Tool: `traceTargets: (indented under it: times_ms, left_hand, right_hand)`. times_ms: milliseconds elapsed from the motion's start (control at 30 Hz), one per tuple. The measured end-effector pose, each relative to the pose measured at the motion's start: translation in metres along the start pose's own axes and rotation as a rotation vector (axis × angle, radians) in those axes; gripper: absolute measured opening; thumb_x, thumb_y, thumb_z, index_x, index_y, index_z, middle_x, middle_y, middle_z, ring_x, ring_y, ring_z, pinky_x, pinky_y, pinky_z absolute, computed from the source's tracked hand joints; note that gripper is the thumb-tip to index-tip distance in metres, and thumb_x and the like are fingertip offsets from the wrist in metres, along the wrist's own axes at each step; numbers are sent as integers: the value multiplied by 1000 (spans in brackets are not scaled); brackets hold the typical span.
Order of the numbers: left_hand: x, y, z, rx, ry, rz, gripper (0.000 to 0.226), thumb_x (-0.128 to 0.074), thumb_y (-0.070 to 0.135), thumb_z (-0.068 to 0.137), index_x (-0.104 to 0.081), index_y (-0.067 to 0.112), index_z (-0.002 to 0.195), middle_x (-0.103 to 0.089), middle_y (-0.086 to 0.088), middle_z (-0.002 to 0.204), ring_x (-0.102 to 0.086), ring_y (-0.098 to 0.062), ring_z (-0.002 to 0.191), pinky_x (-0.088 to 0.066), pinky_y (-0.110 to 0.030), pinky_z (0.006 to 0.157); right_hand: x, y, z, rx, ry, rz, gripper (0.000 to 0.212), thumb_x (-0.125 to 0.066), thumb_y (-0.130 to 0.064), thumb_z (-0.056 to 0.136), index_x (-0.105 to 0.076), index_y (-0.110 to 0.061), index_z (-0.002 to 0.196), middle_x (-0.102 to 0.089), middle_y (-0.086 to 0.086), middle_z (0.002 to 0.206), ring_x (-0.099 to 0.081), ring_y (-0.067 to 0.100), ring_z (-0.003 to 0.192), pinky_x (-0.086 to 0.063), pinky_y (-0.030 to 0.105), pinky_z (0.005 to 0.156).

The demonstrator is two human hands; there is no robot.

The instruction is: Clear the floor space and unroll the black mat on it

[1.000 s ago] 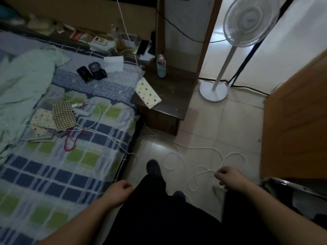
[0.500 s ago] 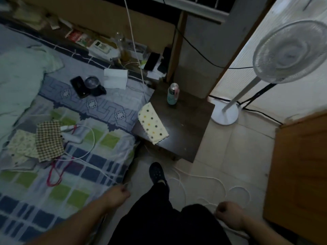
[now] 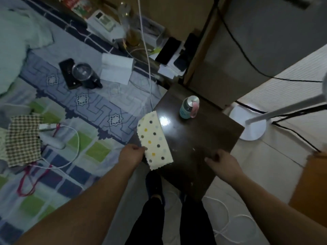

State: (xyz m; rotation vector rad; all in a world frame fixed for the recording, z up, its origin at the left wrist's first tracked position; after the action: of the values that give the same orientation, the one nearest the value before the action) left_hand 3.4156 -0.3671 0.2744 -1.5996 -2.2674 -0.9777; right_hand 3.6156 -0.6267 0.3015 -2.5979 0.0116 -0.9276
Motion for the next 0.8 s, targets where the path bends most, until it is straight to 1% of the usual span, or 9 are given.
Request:
traceTargets:
  times_ms: [33, 100, 167, 300, 433, 533, 567, 633, 800]
  left_hand:
    - [-11, -1, 13, 33, 14, -18, 30, -62, 36, 84, -63, 6, 79, -64, -11, 79, -61, -27, 84, -43, -30, 65]
    - [-32, -5, 36, 82, 43, -72, 44, -64, 36, 84, -65, -2, 104, -68, -18, 103, -63, -33, 99, -51, -34, 81]
    - [-48, -5, 54, 93, 74, -166, 52, -66, 34, 83, -58, -2, 120, -64, -20, 120, -60, -36, 110, -50, -43, 97]
    - [-61, -7, 81, 192, 208, -125, 70, -64, 46, 80, -46, 6, 135, -53, -17, 136, -50, -36, 123, -46, -47, 102]
    - [-68, -12, 87, 342, 337, -175, 89, -69, 53, 71, -37, 5, 138, -48, -16, 139, -49, -36, 125, -44, -52, 103]
    - [-74, -13, 87, 393, 385, -222, 92, -73, 50, 69, -31, 4, 137, -48, -17, 137, -49, -39, 123, -46, -54, 100]
    - [-76, -14, 88, 399, 385, -246, 89, -72, 48, 70, -32, 5, 136, -49, -17, 135, -50, -39, 121, -46, -54, 99]
    - [-80, -16, 89, 390, 329, -245, 77, -69, 45, 73, -38, 7, 132, -53, -15, 129, -53, -39, 117, -49, -52, 96]
    - [-77, -7, 78, 230, 242, -137, 51, -60, 34, 82, -54, 6, 124, -60, -15, 124, -56, -36, 111, -49, -40, 89]
  right_hand:
    - [1, -9, 24, 30, 13, 37, 19, -70, -39, 80, -59, -26, 89, -63, -3, 90, -60, 12, 77, -51, 32, 71]
    - [3, -27, 67, 85, 33, 108, 46, -74, -44, 74, -57, -23, 111, -60, -2, 111, -61, 15, 96, -53, 39, 87]
    - [5, -42, 104, 115, 84, 158, 72, -77, -51, 66, -47, -21, 125, -52, 3, 127, -56, 20, 111, -50, 42, 96]
    - [6, -67, 153, 222, 202, 229, 97, -85, -46, 55, -38, -17, 135, -47, 8, 135, -51, 22, 123, -46, 43, 103]
    - [4, -82, 172, 318, 222, 367, 99, -88, -47, 48, -42, -21, 132, -51, 4, 131, -55, 16, 119, -49, 39, 102]
    - [2, -89, 174, 315, 222, 412, 89, -85, -56, 48, -48, -31, 124, -59, -10, 119, -58, 4, 106, -49, 19, 89]
    - [2, -90, 175, 305, 223, 395, 84, -83, -60, 48, -49, -34, 120, -61, -16, 112, -59, 2, 101, -44, 11, 80]
    - [4, -92, 173, 294, 231, 369, 76, -80, -62, 51, -49, -37, 115, -61, -20, 102, -59, 1, 92, -36, 6, 69]
    - [11, -87, 165, 293, 142, 446, 61, -78, -49, 56, -50, -32, 107, -64, -19, 88, -64, -11, 76, -45, 6, 53]
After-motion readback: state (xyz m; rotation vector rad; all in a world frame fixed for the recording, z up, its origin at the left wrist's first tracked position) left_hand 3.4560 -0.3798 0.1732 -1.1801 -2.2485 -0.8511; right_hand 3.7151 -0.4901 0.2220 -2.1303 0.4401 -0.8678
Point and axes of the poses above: each hand's wrist, its own z-axis towards the middle knuckle, its own x-axis out of the back of the hand, y = z × x, the point moved 5 cm from there along z, towards the middle knuckle
